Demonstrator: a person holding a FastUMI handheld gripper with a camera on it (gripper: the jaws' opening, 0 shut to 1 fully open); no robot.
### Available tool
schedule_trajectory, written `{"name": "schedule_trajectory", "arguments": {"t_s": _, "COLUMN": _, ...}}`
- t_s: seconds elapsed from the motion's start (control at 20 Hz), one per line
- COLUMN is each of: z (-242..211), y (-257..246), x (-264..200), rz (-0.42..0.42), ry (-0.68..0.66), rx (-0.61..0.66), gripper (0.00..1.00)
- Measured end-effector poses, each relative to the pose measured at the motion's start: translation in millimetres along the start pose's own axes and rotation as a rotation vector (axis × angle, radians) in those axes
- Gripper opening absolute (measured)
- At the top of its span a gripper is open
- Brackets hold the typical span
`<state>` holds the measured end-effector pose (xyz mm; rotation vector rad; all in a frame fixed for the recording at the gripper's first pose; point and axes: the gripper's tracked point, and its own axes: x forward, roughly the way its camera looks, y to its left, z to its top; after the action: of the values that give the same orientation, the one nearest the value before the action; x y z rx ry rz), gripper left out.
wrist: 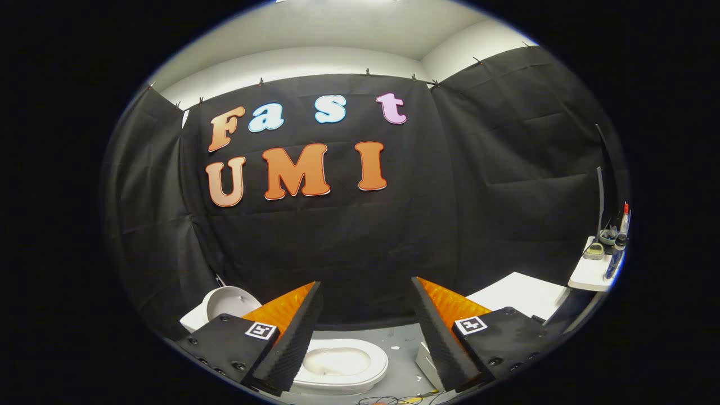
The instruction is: Open the toilet lid.
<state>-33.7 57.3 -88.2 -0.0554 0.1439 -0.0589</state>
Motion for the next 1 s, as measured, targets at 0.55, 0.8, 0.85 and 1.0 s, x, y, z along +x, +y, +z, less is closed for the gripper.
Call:
{"name": "schedule_trajectory", "arguments": {"t_s": 0.55, "z": -4.7, "y": -8.5, "x": 0.3, "rz": -0.025, "ry": 0.007, "rx": -0.002, "gripper": 0.99}}
{"name": "schedule_trajectory", "arguments": {"t_s": 0.8, "z": -5.2, "y": -10.6, "x": 1.6, "rz": -0.03, "ry": 0.013, "rx": 0.0, "gripper": 0.99}}
{"name": "schedule_trajectory", "arguments": {"t_s": 0.85, "z": -5.2, "y": -10.9, "x": 1.4, "rz": -0.031, "ry": 0.013, "rx": -0.001, "gripper": 0.99}}
{"name": "schedule_trajectory", "arguments": {"t_s": 1.0, "z": -4.6, "y": -12.2, "x": 0.3, "rz": -0.031, "ry": 0.013, "rx": 0.0, "gripper": 0.99}}
